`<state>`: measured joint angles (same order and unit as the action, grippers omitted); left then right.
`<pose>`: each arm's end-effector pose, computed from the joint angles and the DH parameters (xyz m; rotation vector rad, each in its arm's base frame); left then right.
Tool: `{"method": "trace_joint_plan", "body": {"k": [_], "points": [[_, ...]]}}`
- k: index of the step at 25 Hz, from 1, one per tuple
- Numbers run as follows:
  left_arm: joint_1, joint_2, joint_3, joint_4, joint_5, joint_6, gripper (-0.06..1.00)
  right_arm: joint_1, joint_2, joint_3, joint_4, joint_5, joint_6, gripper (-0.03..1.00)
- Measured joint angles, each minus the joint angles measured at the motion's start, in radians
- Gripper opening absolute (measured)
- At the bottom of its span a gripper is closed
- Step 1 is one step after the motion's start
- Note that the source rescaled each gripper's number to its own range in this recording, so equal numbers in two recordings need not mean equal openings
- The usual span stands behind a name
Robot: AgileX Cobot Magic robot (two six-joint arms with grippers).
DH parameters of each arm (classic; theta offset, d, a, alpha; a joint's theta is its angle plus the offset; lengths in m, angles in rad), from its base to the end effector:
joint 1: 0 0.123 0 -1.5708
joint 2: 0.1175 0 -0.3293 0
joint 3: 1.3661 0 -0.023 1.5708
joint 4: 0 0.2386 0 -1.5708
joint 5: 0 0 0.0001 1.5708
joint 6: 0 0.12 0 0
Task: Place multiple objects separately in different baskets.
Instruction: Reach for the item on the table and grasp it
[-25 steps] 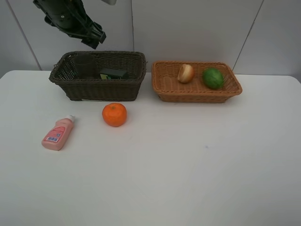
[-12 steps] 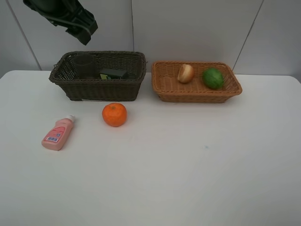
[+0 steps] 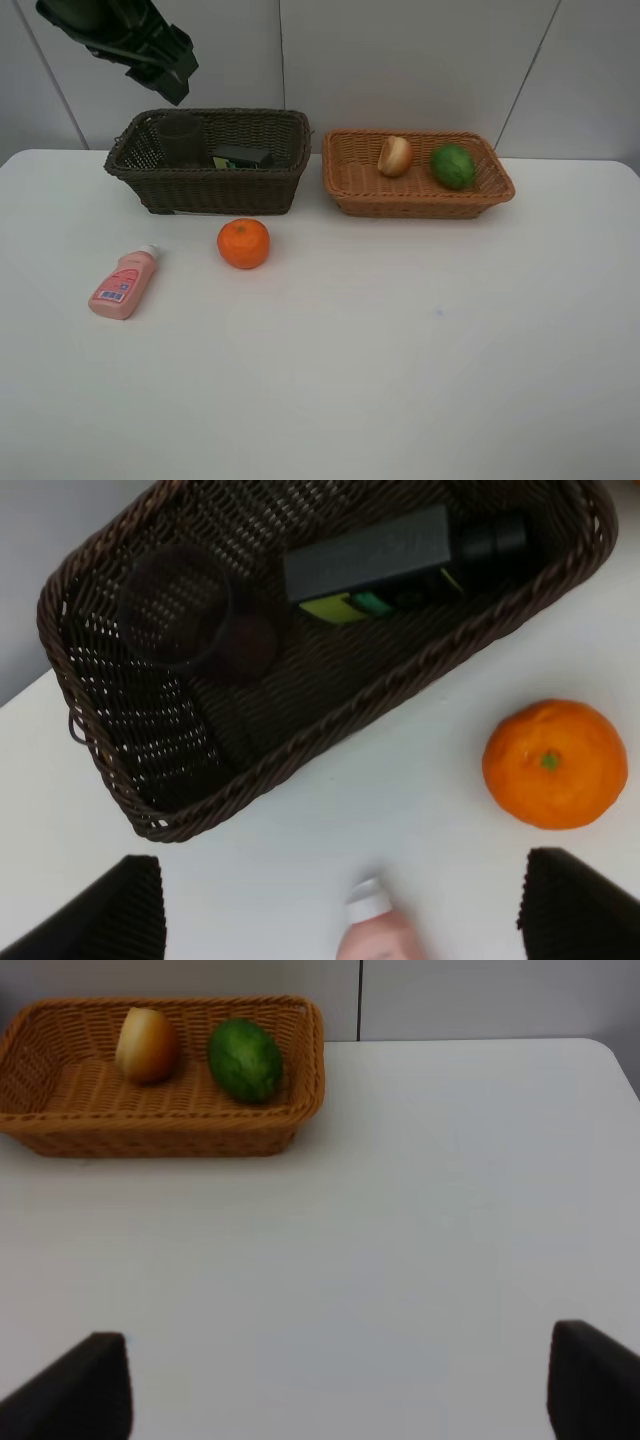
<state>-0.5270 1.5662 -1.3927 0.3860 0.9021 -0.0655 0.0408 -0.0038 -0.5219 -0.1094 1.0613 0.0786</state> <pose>0.3146 -0.1420 0.3592 0.7455 2.3612 0.2318 -0.0370 -0.0130 0.2648 0.0448 2.0144 -0.0543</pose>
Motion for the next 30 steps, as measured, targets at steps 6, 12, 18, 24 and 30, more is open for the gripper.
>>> {"method": "trace_joint_plan", "body": {"k": [6,12,18,24,30], "points": [[0.000,-0.025,0.078,-0.020,0.011,0.022,0.96,0.000,0.000,0.000,0.000,0.000,0.000,0.83],[0.030,-0.025,0.164,-0.055,0.032,-0.096,0.99,0.000,0.000,0.000,0.000,0.000,0.000,0.83],[0.099,-0.025,0.295,-0.045,0.000,-0.233,0.99,0.000,0.000,0.000,0.000,0.000,0.000,0.83],[0.183,-0.025,0.449,-0.072,-0.170,-0.239,0.99,0.000,0.000,0.000,0.000,0.000,0.000,0.83],[0.267,-0.012,0.576,-0.103,-0.351,-0.240,0.99,0.000,0.000,0.000,0.000,0.000,0.001,0.83]]}}
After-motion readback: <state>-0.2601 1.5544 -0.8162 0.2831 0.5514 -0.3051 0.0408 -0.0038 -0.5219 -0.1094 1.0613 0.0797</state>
